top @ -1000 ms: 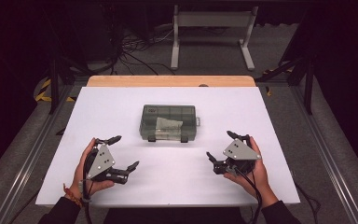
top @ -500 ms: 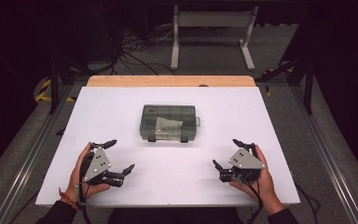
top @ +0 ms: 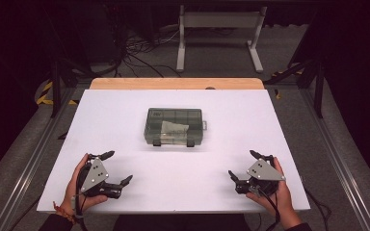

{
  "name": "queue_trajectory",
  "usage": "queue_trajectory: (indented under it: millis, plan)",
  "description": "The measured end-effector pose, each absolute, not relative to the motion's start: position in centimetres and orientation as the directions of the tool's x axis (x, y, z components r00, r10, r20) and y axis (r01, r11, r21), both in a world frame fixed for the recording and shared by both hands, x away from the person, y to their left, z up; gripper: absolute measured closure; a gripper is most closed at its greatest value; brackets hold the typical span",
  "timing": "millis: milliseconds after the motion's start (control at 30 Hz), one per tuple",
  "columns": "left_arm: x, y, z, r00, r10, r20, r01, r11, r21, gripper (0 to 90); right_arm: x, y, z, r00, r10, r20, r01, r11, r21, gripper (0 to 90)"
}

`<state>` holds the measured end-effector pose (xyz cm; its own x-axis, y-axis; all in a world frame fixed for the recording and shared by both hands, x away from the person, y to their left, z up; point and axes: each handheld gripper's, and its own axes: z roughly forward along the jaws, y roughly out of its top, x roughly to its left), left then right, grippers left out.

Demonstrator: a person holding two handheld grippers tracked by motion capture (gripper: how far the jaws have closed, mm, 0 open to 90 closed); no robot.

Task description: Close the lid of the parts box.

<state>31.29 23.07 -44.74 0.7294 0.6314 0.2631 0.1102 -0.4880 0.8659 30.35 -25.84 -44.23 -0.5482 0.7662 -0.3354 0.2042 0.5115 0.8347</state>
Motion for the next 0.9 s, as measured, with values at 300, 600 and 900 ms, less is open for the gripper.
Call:
queue_trajectory:
  millis: [300, 600, 900]
  plan:
    - [31.15, 23.26, -44.93, 0.73, 0.644, 0.23, 0.129, -0.46, 0.878, 4.1, 29.99, -26.32, -44.27, -0.546, 0.774, -0.32, 0.199, 0.491, 0.848, 5.6]
    - [31.19, 23.09, -45.0, 0.731, 0.64, 0.238, 0.131, -0.474, 0.871, 4.1, 29.9, -26.36, -44.27, -0.542, 0.777, -0.32, 0.19, 0.484, 0.854, 5.5]
    - [31.06, 23.35, -44.88, 0.737, 0.63, 0.245, 0.118, -0.477, 0.871, 4.0, 29.93, -26.2, -44.23, -0.54, 0.778, -0.321, 0.192, 0.485, 0.853, 5.6]
